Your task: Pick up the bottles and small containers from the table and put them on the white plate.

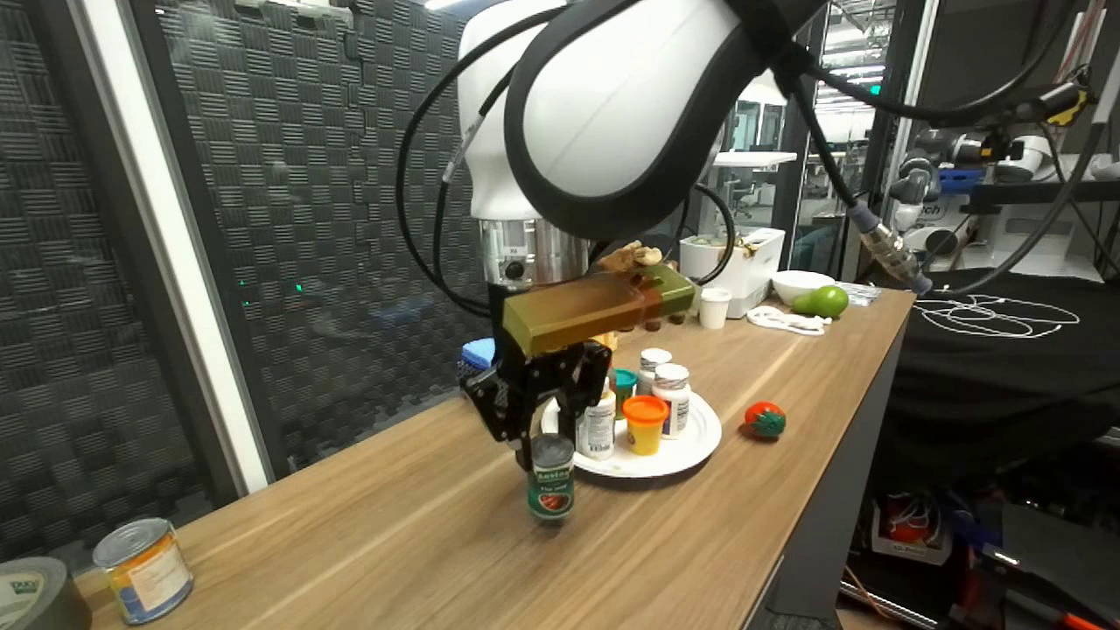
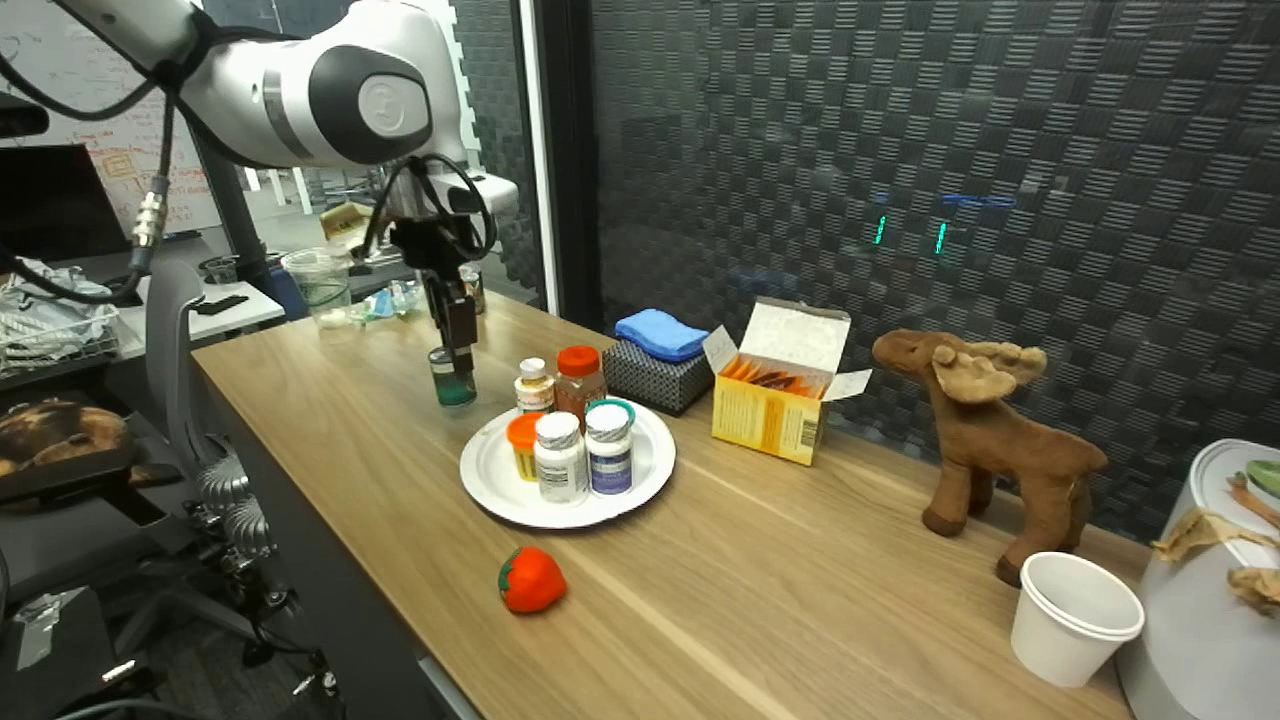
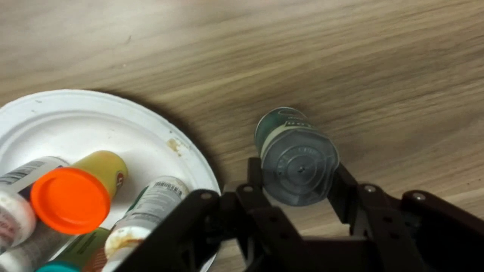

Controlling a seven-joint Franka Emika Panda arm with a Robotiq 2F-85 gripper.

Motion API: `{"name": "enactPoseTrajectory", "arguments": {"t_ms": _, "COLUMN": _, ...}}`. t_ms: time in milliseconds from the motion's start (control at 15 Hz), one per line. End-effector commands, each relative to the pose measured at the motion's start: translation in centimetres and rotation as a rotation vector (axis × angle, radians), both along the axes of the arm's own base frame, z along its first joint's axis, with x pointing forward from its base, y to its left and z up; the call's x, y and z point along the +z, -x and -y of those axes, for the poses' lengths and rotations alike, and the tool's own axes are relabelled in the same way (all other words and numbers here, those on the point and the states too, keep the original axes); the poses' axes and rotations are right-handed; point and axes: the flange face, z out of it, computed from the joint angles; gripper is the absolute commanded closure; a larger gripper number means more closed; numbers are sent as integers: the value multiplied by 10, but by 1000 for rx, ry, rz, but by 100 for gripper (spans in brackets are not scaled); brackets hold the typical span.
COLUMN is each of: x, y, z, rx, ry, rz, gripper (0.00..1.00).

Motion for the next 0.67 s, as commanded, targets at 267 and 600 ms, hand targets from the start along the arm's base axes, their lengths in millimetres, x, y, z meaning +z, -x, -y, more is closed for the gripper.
{"name": "enactPoseTrajectory", "arguments": {"t_ms": 267, "x": 39, "y": 43, "z": 67, "rx": -72, "ry": -6, "rz": 3, "gripper": 80}}
{"name": "enactPoseTrajectory", "arguments": {"t_ms": 600, "x": 25, "y": 61, "z": 97, "rx": -105, "ry": 22, "rz": -7, "gripper": 80}}
